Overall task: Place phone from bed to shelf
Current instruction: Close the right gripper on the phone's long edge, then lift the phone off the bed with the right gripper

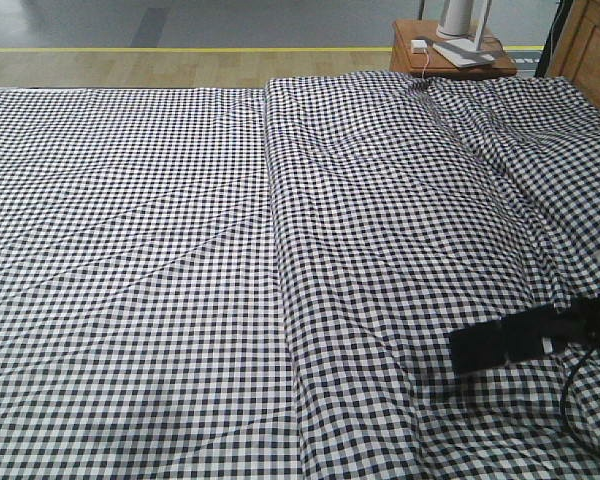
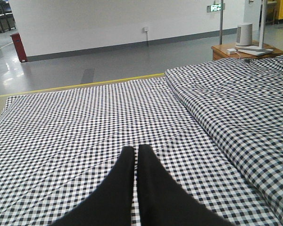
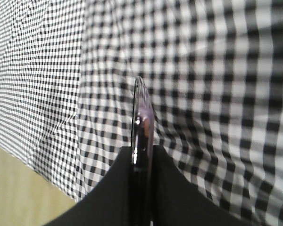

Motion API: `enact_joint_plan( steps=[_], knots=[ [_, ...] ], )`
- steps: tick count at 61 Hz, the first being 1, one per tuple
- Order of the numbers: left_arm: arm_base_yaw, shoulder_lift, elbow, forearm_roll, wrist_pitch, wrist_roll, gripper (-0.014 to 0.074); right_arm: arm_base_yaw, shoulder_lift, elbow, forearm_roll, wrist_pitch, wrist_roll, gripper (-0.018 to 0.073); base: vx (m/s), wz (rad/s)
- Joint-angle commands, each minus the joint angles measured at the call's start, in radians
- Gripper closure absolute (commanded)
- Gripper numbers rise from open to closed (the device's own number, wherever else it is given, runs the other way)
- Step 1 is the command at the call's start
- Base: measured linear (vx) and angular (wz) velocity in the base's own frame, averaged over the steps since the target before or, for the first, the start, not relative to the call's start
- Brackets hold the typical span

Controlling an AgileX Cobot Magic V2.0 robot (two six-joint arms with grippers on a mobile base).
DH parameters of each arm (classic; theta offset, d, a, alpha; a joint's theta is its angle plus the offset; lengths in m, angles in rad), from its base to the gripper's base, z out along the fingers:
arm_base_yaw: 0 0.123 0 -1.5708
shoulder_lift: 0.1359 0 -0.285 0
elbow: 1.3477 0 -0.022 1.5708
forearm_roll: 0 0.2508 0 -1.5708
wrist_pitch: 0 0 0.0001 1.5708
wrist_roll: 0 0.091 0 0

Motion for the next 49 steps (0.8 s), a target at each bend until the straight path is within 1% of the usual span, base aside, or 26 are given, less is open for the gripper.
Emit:
enact_joint_plan(
  steps=[1,15,22,26,28,35,41,49],
  knots=[
    [0.001,-0.004,-0.023,-0.009,-0.071,-0.006,0.0595,0.035,-0.149,-0.013,0.044,0.152,0.006,0.0563,0.0,0.0],
    [0.001,-0.004,-0.023,-0.009,-0.071,-0.006,0.0595,0.147,-0.337,-0.013,0.053,0.152,0.006,0.0563,0.0,0.0],
    [0.001,-0.004,-0.023,-0.009,-0.071,-0.006,0.0595,0.189,-0.416,-0.009,0.053,0.152,0.014,0.0562,0.0,0.0],
    [0.001,-0.004,-0.023,-0.009,-0.071,-0.006,0.0595,0.194,-0.463,0.036,0.089,0.152,0.002,0.0562,0.0,0.0],
    [0.001,-0.004,-0.023,-0.009,-0.071,-0.006,0.0595,0.196,-0.489,0.073,0.111,0.152,-0.019,0.0562,0.0,0.0],
    [0.001,-0.004,-0.023,-0.009,-0.071,-0.006,0.0595,0.197,-0.582,0.219,0.186,0.152,-0.138,0.0562,0.0,0.0],
    [0.001,-0.004,-0.023,-0.009,-0.071,-0.006,0.0595,0.198,-0.657,0.313,0.247,0.152,-0.2,0.0562,0.0,0.0],
    [0.001,-0.004,-0.023,-0.009,-0.071,-0.006,0.0595,0.198,-0.762,0.362,0.26,0.152,-0.191,0.0562,0.0,0.0]
  ],
)
